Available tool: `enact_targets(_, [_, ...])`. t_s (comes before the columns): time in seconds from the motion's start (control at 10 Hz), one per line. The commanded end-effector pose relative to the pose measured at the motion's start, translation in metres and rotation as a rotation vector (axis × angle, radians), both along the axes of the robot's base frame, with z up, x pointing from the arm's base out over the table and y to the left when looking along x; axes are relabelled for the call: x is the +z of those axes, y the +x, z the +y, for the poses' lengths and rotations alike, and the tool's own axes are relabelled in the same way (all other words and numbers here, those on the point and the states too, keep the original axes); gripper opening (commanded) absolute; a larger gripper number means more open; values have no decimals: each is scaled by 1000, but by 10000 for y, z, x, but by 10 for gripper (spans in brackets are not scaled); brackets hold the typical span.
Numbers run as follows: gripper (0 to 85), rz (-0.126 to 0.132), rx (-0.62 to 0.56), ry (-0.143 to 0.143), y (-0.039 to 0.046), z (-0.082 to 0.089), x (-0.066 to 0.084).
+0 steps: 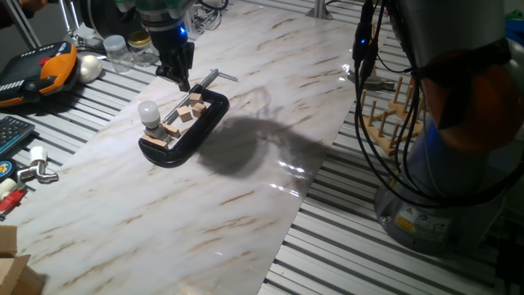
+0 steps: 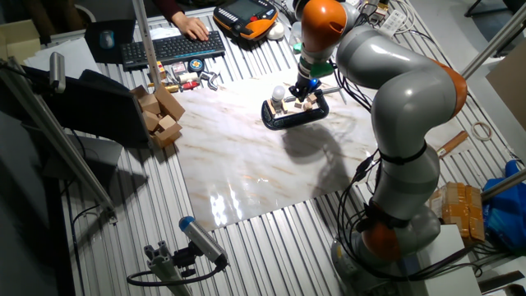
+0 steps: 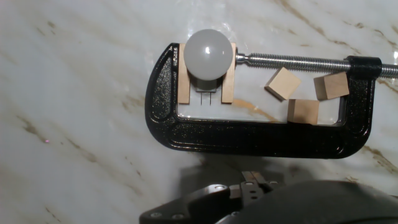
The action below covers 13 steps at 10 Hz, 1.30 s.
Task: Install the light bulb by rotating it
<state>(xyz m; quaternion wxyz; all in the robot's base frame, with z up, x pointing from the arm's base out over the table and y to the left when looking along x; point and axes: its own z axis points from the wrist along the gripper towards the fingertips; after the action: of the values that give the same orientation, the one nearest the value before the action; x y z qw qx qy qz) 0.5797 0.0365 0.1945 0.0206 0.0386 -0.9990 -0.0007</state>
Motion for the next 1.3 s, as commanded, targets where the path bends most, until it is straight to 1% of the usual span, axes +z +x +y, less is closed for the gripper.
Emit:
enact_targets(0.0, [0, 0, 0, 0, 0, 4, -3])
enact_targets(0.9, [0, -3, -3, -3, 1, 15, -11])
enact_targets(1.2, [0, -6, -5, -9, 2, 11, -10])
